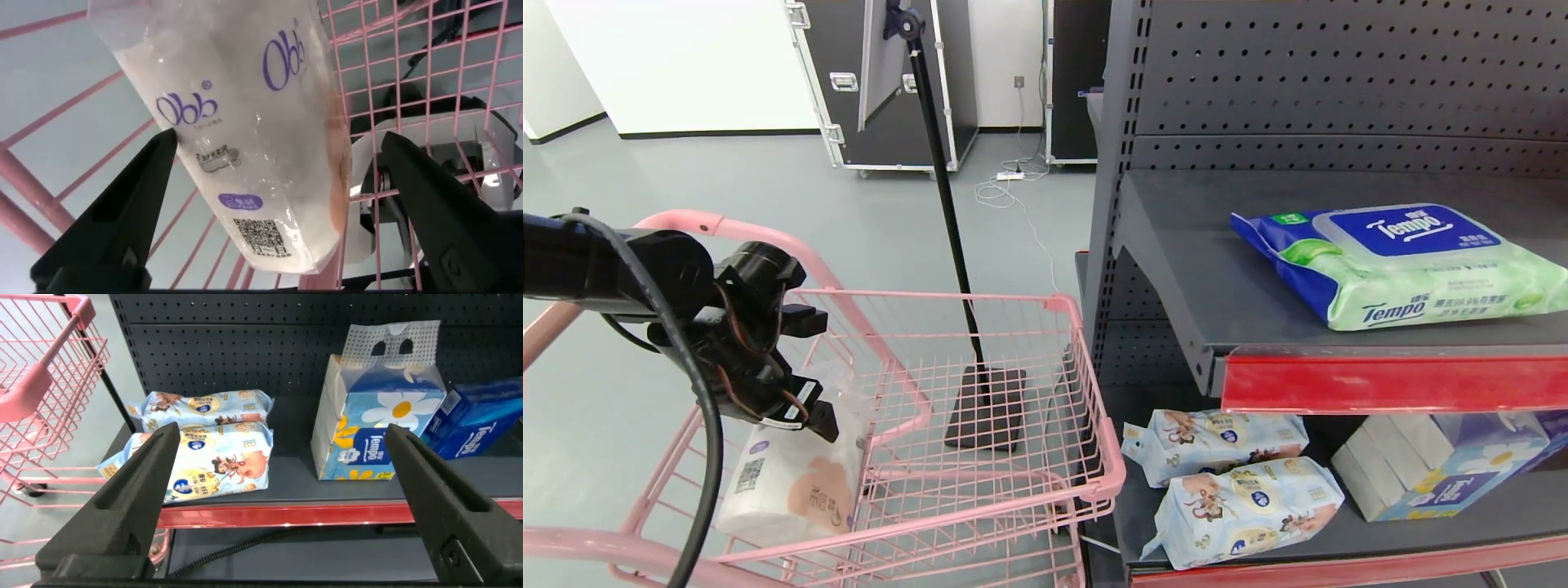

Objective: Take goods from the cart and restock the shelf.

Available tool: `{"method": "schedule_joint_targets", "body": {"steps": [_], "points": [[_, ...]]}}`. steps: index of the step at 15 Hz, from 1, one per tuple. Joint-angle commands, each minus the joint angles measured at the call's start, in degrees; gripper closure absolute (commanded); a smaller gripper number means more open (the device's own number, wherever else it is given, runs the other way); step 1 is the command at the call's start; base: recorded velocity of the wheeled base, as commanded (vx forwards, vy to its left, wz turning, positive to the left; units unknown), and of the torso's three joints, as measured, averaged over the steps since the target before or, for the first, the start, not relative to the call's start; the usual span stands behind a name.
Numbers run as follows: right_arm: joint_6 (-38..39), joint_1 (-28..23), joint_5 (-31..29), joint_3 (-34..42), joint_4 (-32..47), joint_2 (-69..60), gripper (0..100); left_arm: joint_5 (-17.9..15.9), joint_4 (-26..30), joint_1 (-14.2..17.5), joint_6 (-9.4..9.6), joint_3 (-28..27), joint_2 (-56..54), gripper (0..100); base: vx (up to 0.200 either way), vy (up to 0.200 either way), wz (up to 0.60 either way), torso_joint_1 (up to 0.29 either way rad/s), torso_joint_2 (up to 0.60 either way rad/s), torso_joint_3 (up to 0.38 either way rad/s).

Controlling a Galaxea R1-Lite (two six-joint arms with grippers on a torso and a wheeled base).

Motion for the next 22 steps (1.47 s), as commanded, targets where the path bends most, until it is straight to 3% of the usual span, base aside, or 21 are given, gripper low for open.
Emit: {"method": "schedule_joint_targets", "body": {"steps": [1,11,22], "points": [[-0.01,0.01,0.03,0.00,0.00,0.06,0,-0.09,0.00,0.61,-0.01,0.14,1.42,0,0.000,0.000,0.00,0.000,0.00,0.000],[-0.01,0.01,0.03,0.00,0.00,0.06,0,-0.35,-0.08,0.61,0.08,-5.57,5.47,0,0.000,0.000,0.00,0.000,0.00,0.000],[-0.01,0.01,0.03,0.00,0.00,0.06,0,-0.35,1.59,0.43,-0.10,-6.63,8.19,0,0.000,0.000,0.00,0.000,0.00,0.000]]}}
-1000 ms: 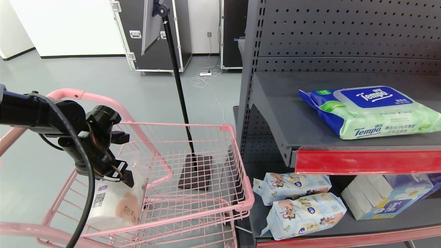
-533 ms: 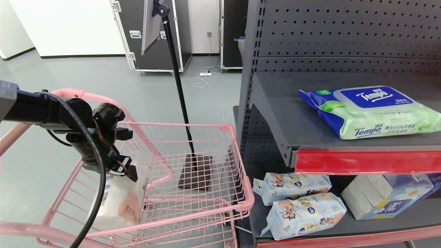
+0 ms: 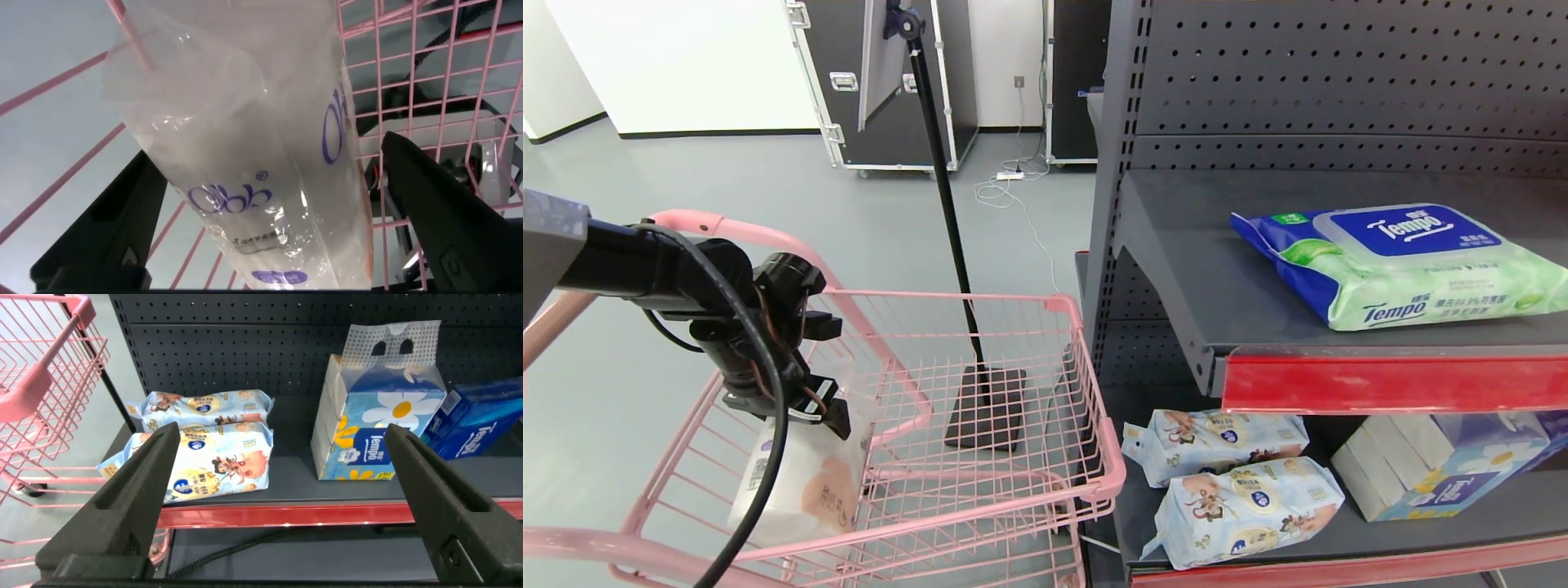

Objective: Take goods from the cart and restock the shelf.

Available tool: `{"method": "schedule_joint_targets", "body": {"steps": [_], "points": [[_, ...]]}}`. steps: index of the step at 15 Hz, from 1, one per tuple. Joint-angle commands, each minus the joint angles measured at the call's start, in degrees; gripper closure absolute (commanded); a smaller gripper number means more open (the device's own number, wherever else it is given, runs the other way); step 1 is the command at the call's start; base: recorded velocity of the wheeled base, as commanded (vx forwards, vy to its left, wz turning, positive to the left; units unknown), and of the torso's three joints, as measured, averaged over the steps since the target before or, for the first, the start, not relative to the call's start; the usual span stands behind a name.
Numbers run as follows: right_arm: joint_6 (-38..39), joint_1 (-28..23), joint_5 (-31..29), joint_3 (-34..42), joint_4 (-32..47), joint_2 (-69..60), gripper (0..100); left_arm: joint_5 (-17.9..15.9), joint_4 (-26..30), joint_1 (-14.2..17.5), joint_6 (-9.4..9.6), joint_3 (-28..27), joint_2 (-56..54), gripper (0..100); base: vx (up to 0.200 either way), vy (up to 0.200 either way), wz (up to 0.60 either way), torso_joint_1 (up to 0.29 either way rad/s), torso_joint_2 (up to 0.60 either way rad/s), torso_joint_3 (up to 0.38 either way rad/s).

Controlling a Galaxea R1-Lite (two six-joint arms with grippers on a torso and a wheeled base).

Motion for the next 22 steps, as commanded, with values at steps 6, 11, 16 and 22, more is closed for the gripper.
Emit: {"method": "schedule_joint_targets", "body": {"steps": [6,11,16,22], "points": [[0.03,0.01,0.07,0.00,0.00,0.06,0,-0.64,0.34,-0.07,-2.89,-2.02,3.33,0,0.000,0.000,0.00,0.000,0.00,0.000],[0.03,0.01,0.07,0.00,0.00,0.06,0,-1.26,2.98,0.02,-5.26,-3.69,4.29,0,0.000,0.000,0.00,0.000,0.00,0.000],[0.03,0.01,0.07,0.00,0.00,0.06,0,-2.49,2.98,0.02,-6.32,-3.17,4.56,0,0.000,0.000,0.00,0.000,0.00,0.000],[0.03,0.01,0.07,0.00,0.00,0.06,0,-3.37,2.45,0.28,-6.41,-2.73,5.61,0,0.000,0.000,0.00,0.000,0.00,0.000]]}}
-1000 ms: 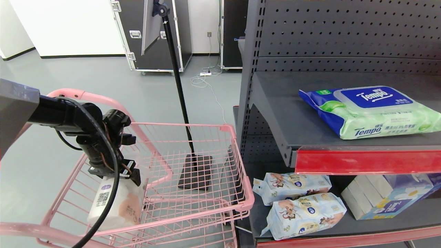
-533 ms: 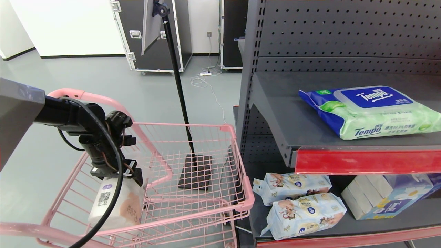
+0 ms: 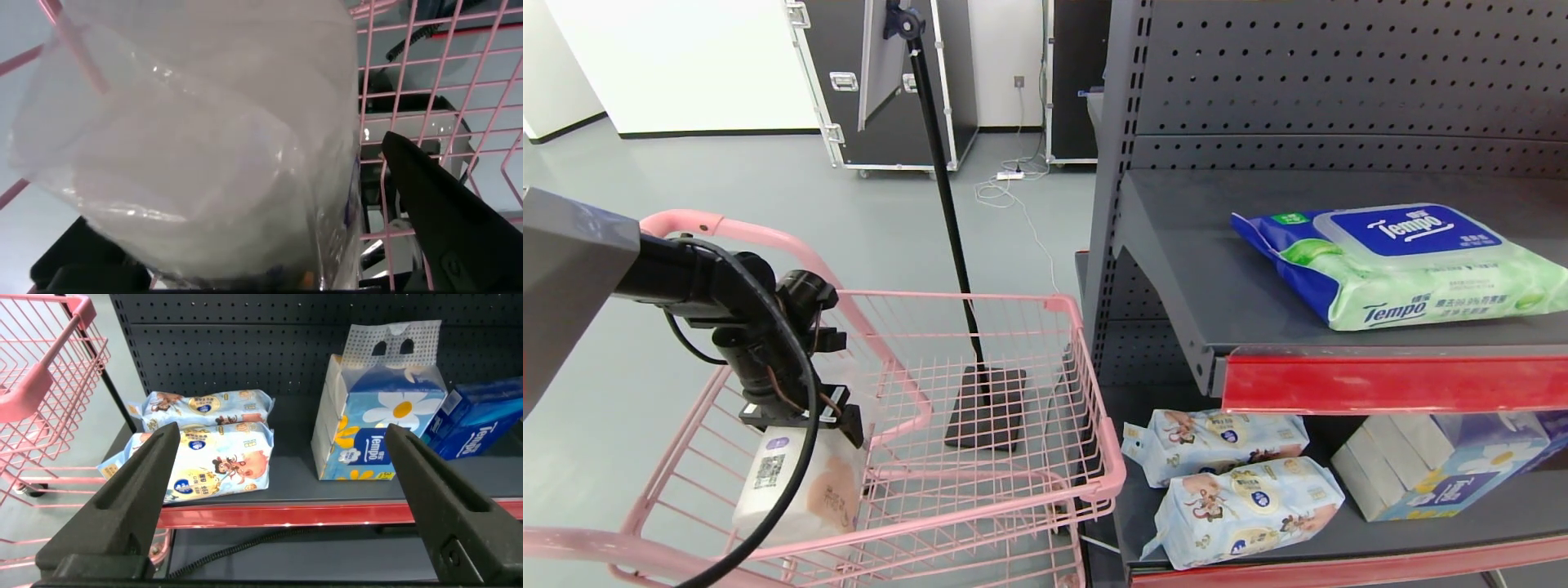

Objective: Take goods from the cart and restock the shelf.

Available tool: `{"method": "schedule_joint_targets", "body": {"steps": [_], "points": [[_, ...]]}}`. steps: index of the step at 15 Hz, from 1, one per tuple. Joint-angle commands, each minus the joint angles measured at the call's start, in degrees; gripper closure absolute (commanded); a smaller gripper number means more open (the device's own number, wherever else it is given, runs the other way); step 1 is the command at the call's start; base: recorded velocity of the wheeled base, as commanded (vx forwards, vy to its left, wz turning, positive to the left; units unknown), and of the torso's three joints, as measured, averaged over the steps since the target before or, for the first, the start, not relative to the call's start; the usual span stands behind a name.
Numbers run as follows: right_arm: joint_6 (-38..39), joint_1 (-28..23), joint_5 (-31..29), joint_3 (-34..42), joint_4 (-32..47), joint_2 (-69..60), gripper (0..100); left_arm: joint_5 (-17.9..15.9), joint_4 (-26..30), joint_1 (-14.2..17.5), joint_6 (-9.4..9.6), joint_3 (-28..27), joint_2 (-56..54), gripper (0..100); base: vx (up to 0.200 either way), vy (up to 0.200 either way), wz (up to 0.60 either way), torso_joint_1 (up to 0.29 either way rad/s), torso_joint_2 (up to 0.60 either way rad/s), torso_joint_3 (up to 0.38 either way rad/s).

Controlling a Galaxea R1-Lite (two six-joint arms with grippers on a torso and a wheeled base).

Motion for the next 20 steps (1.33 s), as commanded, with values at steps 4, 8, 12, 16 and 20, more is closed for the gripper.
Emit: {"method": "schedule_joint_targets", "body": {"steps": [4,8,12,16,20], "points": [[-0.02,0.01,0.01,0.00,0.00,0.06,0,-0.04,-1.85,0.01,0.04,0.07,1.16,0,0.000,0.000,0.00,0.000,0.00,0.000],[-0.02,0.01,0.01,0.00,0.00,0.06,0,-0.13,-2.29,0.01,0.04,0.07,1.78,0,0.000,0.000,0.00,0.000,0.00,0.000],[-0.02,0.01,0.01,0.00,0.00,0.06,0,0.05,-6.15,0.01,0.04,3.41,2.13,100,0.000,0.000,0.00,0.000,0.00,0.000],[0.07,0.01,0.01,0.00,0.00,0.06,0,0.22,-6.68,0.10,0.04,3.85,1.87,100,0.000,0.000,0.00,0.000,0.00,0.000],[0.15,0.01,0.10,0.00,0.00,0.06,0,0.05,-5.63,0.36,0.48,2.09,-3.05,100,0.000,0.000,0.00,0.000,0.00,0.000]]}}
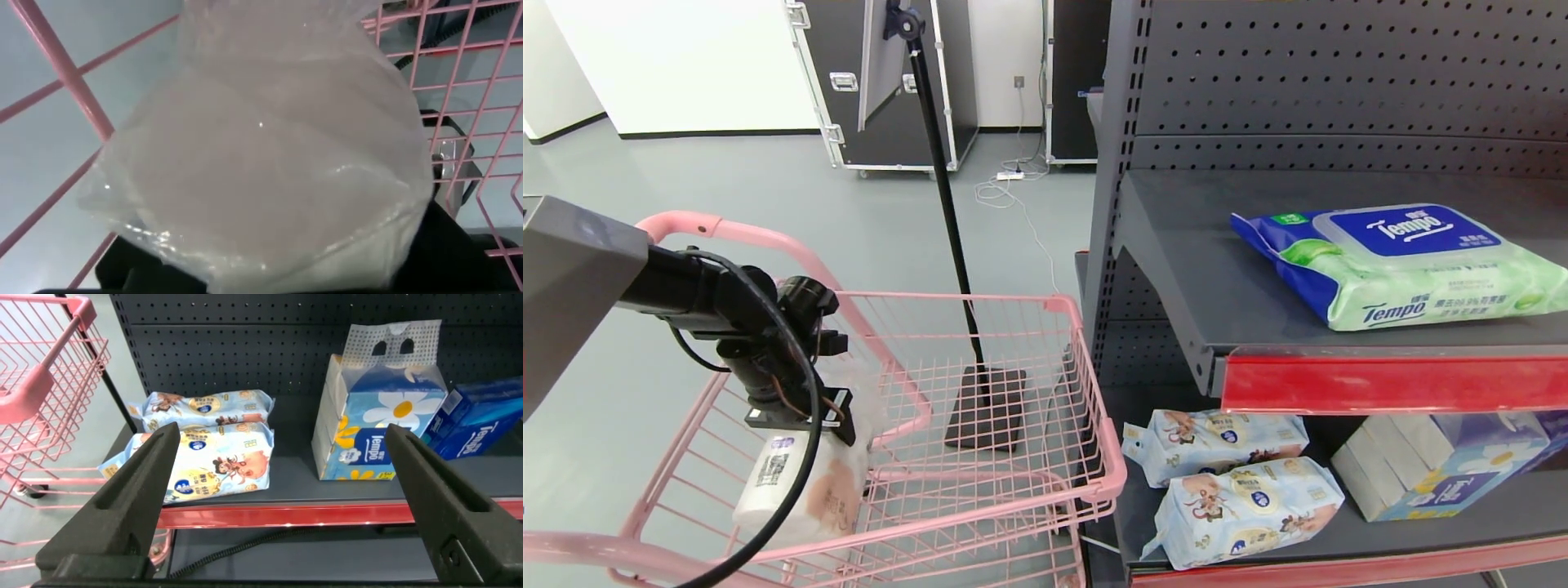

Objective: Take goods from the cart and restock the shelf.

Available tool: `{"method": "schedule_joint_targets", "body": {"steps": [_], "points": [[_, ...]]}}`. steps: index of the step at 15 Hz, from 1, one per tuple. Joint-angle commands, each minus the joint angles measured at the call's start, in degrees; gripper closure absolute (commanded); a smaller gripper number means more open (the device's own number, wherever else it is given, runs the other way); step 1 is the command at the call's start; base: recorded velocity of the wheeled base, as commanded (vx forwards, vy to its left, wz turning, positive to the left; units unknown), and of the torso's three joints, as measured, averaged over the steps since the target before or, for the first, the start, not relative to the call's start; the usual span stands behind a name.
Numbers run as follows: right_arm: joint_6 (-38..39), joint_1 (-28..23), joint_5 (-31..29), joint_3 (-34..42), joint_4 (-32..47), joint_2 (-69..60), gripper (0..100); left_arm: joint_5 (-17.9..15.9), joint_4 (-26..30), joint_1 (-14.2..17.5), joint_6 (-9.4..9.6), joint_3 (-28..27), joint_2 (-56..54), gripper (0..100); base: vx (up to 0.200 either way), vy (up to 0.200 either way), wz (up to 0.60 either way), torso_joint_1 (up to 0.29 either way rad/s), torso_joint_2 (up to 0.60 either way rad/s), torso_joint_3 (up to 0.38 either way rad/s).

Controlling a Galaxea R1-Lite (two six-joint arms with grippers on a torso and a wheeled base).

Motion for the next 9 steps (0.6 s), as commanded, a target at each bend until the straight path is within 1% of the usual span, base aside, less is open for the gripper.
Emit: {"method": "schedule_joint_targets", "body": {"steps": [1,4,8,9], "points": [[-0.04,0.01,0.02,0.00,0.00,0.06,0,-0.22,0.53,0.02,0.26,-2.02,-4.66,100,0.000,0.000,0.00,0.000,0.00,0.000],[-0.04,0.01,0.02,0.00,0.00,0.06,0,-0.57,0.53,-0.07,0.34,-6.42,-10.64,100,0.000,0.000,0.00,0.000,0.00,0.000],[-0.04,0.01,0.02,0.00,0.00,0.06,0,-4.35,0.18,-0.07,0.08,-7.83,-18.99,100,0.000,0.000,0.00,0.000,0.00,0.000],[-0.04,0.01,0.02,0.00,0.00,0.06,0,-4.70,0.09,0.02,-0.01,-7.83,-19.87,100,0.000,0.000,0.00,0.000,0.00,0.000]]}}
